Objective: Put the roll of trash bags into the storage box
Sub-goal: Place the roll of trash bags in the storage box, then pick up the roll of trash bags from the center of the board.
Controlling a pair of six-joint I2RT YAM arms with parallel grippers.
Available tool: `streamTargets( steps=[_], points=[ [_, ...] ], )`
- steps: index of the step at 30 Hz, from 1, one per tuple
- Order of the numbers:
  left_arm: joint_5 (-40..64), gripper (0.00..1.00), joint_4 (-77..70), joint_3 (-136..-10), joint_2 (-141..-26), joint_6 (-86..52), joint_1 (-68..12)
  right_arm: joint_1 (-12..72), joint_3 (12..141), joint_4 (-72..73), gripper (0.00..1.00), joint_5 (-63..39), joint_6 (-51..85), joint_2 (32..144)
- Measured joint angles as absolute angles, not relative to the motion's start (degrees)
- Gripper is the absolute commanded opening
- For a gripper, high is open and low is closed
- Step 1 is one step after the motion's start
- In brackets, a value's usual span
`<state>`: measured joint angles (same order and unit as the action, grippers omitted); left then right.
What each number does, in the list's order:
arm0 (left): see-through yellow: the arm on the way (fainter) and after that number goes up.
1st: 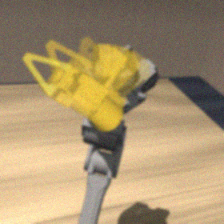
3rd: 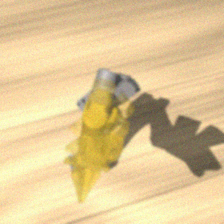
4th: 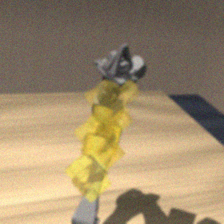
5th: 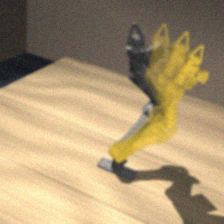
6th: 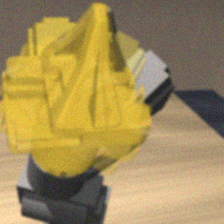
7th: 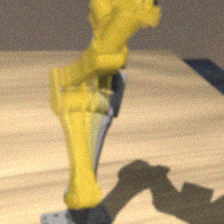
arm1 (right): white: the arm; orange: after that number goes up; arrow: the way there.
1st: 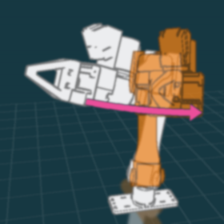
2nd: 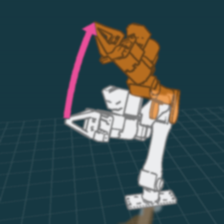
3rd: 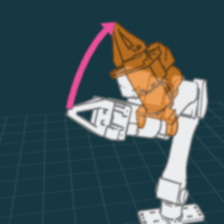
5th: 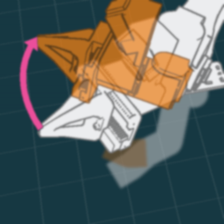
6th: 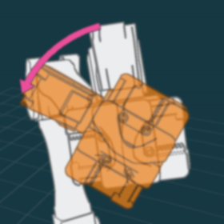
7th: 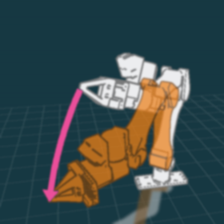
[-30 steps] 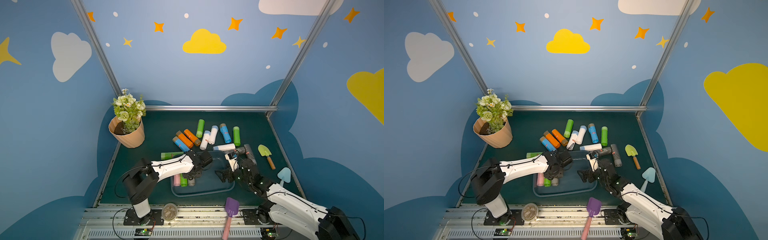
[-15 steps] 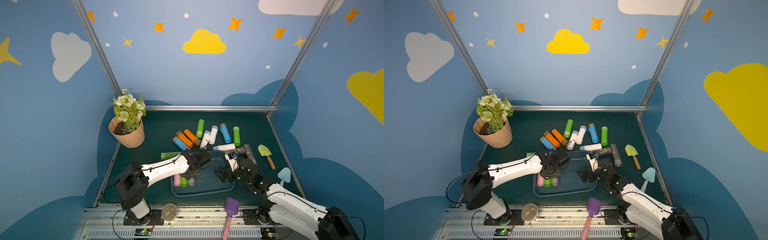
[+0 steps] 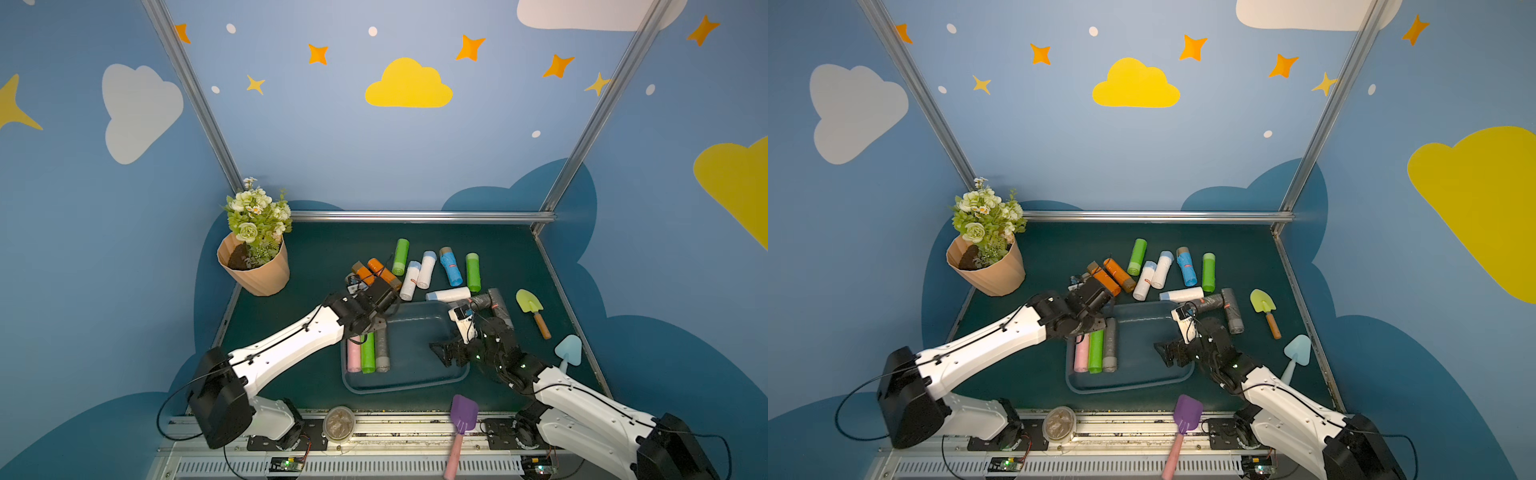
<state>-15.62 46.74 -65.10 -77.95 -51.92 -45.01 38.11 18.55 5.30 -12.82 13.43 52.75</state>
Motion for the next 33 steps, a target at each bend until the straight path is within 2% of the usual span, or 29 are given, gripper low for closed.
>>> streamTargets(
  steps=[7,17,33],
  points=[
    [-13.72,0.59,42.30,-59.70,-71.11,-53.41,-35.35,42.52,18.55,4.60,0.97,-13.76,10.37,51.31],
    [-8.78,0.63,37.91,-57.41,-73.89,-60.73,-21.26,52.84,18.55,5.30,0.97,-11.92,4.23,50.48],
    [-6.11,0.68,33.61,-57.08,-83.35,-87.15,-18.79,55.88,18.55,6.07,0.97,-9.43,0.54,50.85]
  ],
)
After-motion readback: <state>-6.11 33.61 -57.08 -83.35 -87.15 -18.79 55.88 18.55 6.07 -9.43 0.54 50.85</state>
